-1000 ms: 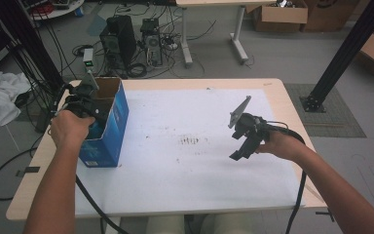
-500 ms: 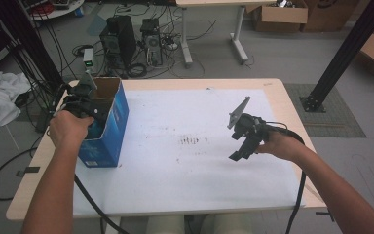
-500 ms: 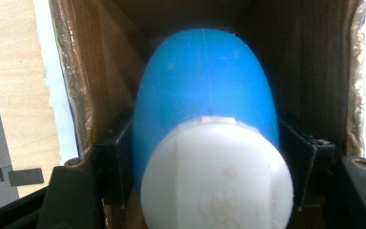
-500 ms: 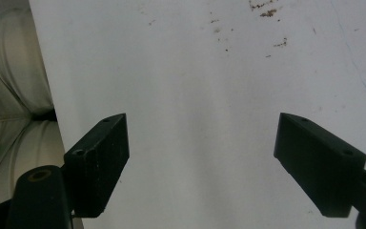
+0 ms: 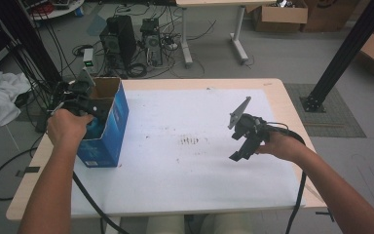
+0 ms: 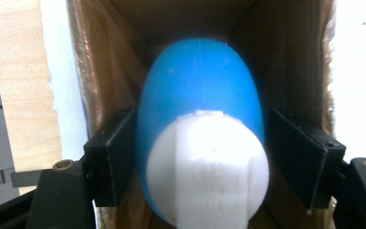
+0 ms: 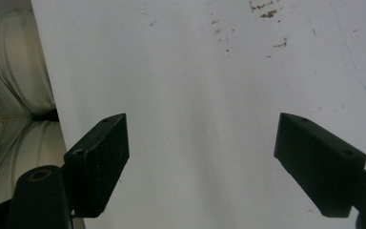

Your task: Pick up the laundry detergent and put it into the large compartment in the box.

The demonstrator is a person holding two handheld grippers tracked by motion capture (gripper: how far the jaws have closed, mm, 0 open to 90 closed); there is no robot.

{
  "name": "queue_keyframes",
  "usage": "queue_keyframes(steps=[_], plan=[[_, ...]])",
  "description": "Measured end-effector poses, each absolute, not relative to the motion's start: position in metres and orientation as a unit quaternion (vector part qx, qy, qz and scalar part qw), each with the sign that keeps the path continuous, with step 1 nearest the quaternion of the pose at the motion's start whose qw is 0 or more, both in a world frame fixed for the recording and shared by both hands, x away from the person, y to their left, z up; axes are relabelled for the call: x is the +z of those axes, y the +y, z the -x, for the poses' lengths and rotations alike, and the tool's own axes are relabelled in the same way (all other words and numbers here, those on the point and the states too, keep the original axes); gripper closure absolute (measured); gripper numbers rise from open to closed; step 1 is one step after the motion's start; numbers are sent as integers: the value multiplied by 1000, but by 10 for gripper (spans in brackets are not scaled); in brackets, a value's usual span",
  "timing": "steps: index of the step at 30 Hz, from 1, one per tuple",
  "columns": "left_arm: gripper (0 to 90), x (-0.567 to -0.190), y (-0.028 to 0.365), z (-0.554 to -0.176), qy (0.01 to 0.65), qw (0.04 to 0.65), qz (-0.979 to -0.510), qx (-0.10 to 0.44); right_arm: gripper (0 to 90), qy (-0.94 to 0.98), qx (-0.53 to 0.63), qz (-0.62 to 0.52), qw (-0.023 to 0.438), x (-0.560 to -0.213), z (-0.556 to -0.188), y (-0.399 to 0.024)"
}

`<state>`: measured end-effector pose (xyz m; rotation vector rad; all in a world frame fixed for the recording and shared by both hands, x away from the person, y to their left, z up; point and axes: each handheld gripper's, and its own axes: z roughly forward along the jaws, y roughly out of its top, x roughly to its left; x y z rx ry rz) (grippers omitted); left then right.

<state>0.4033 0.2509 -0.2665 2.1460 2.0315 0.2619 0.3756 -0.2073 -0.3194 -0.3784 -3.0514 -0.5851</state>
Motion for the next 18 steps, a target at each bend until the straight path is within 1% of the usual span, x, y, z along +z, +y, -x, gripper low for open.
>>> queue_keyframes(steps=[18], plan=[[265,-233,254,-399,678,103,-720,107,191,-975,-189,119,2,-316,-373,-211]])
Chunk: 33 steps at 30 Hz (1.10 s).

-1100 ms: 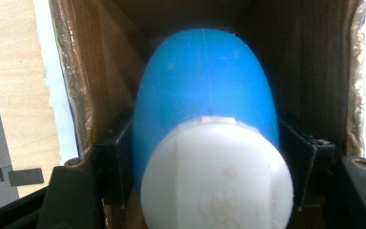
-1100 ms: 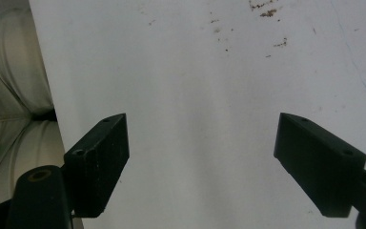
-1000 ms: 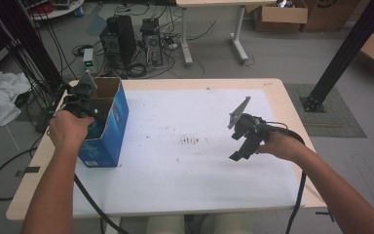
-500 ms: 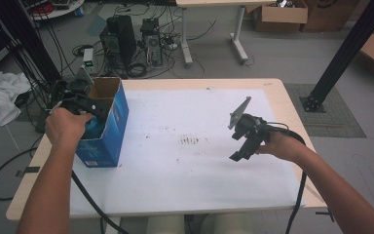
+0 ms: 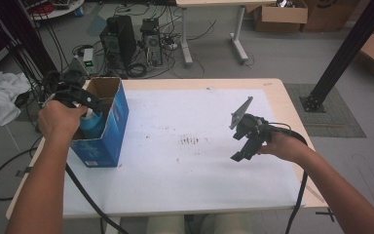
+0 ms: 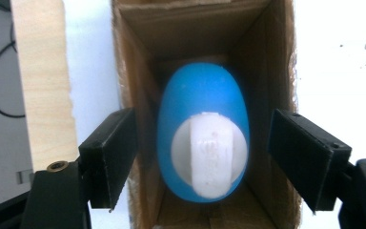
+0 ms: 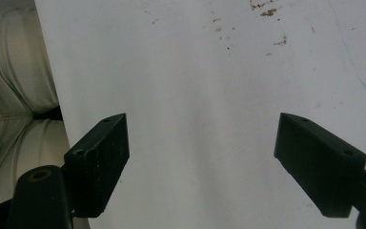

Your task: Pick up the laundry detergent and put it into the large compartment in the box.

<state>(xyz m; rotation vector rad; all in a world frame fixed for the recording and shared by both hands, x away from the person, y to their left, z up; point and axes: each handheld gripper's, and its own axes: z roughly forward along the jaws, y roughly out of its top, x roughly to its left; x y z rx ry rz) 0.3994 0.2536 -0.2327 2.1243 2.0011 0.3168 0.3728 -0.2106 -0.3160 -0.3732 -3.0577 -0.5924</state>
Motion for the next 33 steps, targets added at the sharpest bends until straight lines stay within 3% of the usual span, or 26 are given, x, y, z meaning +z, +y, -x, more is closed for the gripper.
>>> queue_keyframes(steps=[12,20,33], plan=[[248,-201,237,-398,653,111,-739,123,191,-974,-191,123,-3,-312,-372,-212],[197,-190,212,-401,622,119,-764,122,191,-974,-189,123,-3,-311,-371,-212],[196,-173,172,-404,575,133,-797,127,191,-974,-188,127,-7,-309,-371,-214]])
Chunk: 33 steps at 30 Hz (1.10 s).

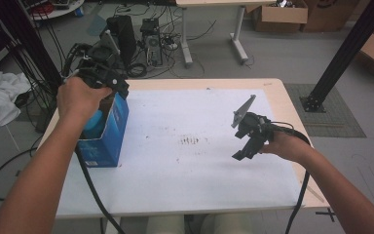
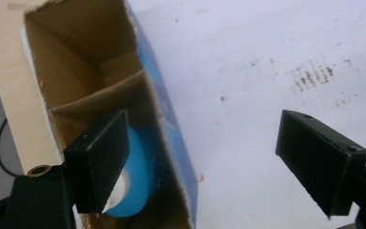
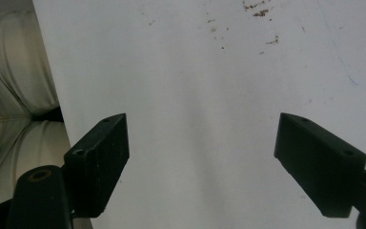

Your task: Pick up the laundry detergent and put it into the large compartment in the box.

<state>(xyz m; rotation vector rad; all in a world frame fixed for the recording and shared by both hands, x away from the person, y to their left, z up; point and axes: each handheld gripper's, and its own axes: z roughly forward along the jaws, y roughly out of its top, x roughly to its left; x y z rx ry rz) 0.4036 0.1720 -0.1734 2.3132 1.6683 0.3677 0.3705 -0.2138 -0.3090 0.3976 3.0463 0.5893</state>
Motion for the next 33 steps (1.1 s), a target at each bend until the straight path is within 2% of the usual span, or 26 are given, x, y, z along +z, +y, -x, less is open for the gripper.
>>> queue_keyframes(steps=[15,33], plan=[[192,-166,125,-418,509,155,-836,134,189,974,187,-129,6,-308,-371,-214],[185,-193,74,-434,397,142,-901,104,188,973,184,-137,6,-308,-370,-212]])
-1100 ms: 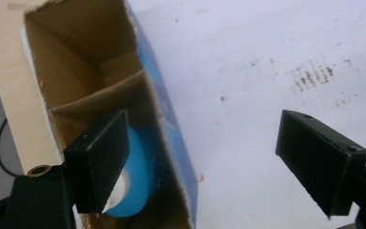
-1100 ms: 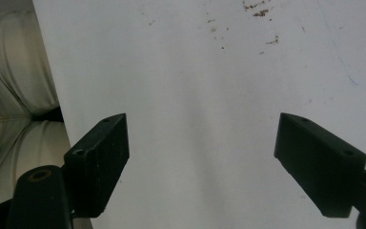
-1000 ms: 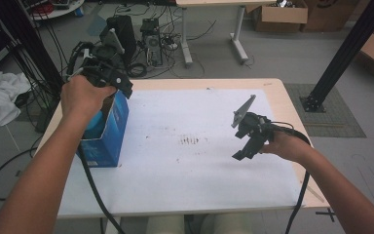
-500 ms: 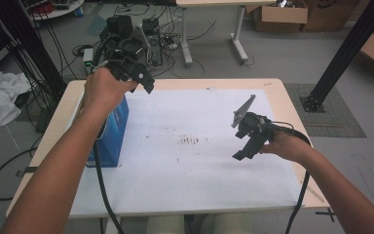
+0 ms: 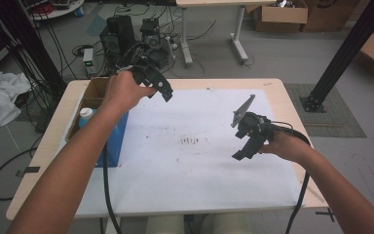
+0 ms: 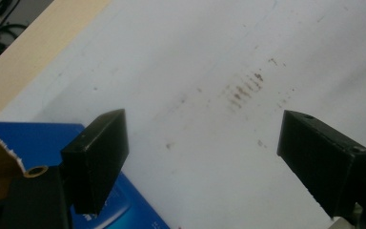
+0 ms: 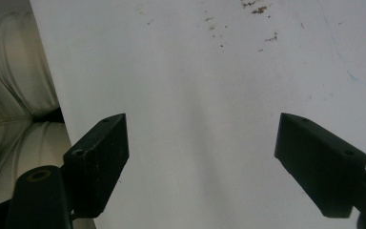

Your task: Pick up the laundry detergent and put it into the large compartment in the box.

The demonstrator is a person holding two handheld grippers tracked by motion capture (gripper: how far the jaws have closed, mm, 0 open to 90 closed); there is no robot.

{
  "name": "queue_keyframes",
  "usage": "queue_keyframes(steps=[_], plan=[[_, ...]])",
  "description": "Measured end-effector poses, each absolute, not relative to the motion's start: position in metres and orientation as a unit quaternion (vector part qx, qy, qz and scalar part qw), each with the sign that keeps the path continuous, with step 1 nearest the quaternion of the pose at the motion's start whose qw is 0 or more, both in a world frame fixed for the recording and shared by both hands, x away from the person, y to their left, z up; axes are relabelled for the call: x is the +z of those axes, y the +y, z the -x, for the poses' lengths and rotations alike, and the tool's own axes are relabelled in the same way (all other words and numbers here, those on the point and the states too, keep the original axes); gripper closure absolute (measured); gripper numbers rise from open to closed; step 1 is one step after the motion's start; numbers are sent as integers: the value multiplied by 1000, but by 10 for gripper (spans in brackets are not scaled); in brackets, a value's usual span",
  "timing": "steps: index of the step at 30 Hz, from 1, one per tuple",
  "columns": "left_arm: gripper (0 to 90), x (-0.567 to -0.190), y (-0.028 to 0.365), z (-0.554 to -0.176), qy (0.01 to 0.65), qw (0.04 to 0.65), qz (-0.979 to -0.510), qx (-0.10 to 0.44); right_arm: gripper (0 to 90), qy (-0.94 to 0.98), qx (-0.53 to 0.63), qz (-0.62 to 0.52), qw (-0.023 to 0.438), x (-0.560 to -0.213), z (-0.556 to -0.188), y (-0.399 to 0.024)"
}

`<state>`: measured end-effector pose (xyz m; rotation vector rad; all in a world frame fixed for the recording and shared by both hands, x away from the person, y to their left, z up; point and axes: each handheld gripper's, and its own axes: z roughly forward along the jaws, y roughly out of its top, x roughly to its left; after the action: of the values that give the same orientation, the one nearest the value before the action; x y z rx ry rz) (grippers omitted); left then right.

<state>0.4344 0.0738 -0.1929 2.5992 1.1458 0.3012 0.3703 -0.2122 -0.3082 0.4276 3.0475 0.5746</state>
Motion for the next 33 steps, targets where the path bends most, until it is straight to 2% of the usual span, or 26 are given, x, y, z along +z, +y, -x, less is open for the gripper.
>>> queue_keyframes(steps=[20,33], plan=[[192,-219,56,-449,319,102,-939,82,187,974,181,-138,4,-303,-370,-204],[192,-225,55,-452,293,109,-947,70,186,974,181,-139,3,-302,-371,-203]])
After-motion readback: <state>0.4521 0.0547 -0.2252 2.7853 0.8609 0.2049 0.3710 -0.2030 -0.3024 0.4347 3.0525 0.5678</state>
